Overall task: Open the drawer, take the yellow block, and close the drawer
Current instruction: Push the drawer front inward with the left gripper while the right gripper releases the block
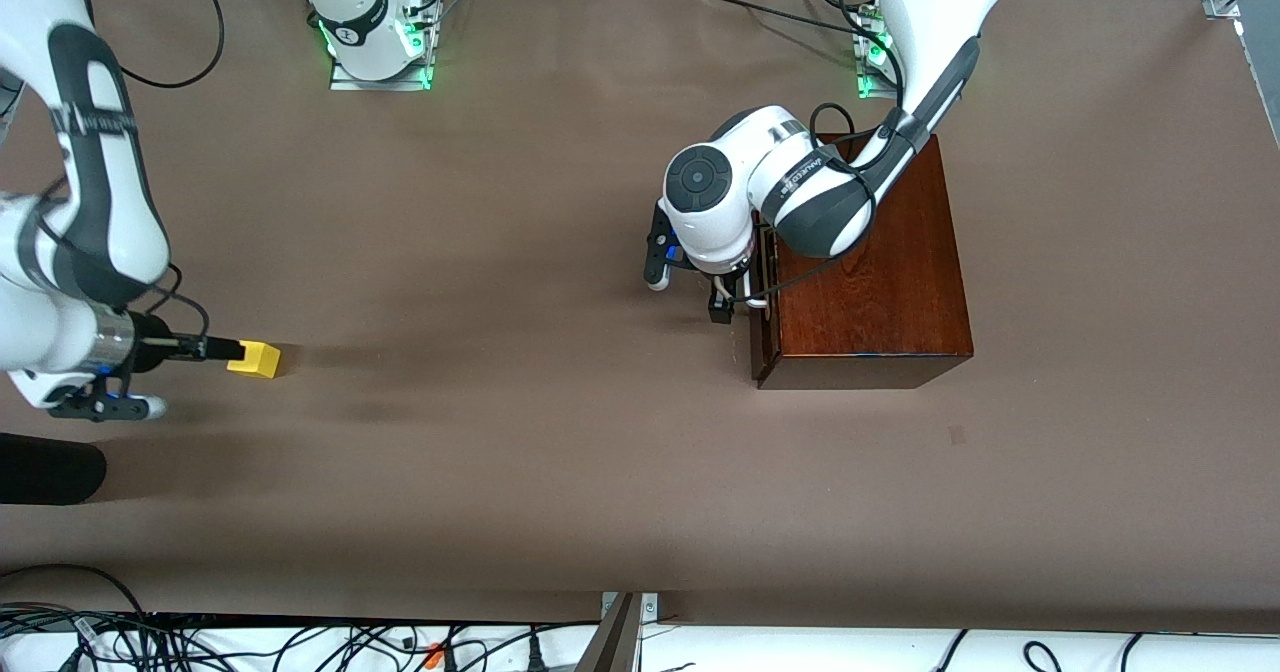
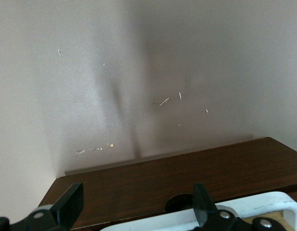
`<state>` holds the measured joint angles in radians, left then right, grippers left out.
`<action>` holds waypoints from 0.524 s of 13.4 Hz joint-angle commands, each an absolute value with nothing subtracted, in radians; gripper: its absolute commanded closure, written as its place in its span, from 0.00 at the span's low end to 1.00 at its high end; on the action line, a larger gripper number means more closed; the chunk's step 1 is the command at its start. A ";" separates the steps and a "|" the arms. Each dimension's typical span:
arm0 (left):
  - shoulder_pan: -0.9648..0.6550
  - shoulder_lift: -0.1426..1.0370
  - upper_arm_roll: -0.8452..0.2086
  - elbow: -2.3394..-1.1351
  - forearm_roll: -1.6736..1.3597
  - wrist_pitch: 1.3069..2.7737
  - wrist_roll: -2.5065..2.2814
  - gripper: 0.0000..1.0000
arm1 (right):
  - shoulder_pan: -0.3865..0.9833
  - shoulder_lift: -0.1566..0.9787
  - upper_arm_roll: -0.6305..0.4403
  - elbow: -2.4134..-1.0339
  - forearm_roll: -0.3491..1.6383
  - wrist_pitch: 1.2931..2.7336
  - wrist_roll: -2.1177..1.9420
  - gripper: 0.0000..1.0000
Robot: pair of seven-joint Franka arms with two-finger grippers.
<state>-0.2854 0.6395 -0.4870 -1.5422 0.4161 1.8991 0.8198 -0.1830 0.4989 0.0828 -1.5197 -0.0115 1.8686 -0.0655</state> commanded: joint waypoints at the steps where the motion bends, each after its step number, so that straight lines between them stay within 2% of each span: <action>1: -0.287 0.612 -0.485 -1.545 0.423 1.878 0.844 0.00 | -0.147 0.369 0.083 -1.548 -0.025 1.774 -0.020 0.00; 3: -0.288 0.614 -0.485 -1.542 0.343 1.888 0.833 0.00 | -0.140 0.296 0.083 -1.548 -0.025 1.717 -0.020 0.00; 5: -0.285 0.604 -0.489 -1.490 0.278 1.881 0.824 0.00 | -0.114 0.233 0.083 -1.549 -0.026 1.662 -0.014 0.00; 7: -0.276 0.557 -0.488 -1.488 0.211 1.876 0.769 0.00 | -0.094 0.183 0.083 -1.549 -0.029 1.612 0.034 0.00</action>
<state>-0.2855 0.6144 -0.4880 -1.4955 0.2717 1.9005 0.8028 -0.1184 0.2419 0.0853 -1.5207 -0.0117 1.6459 -0.0074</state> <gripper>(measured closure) 0.000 0.000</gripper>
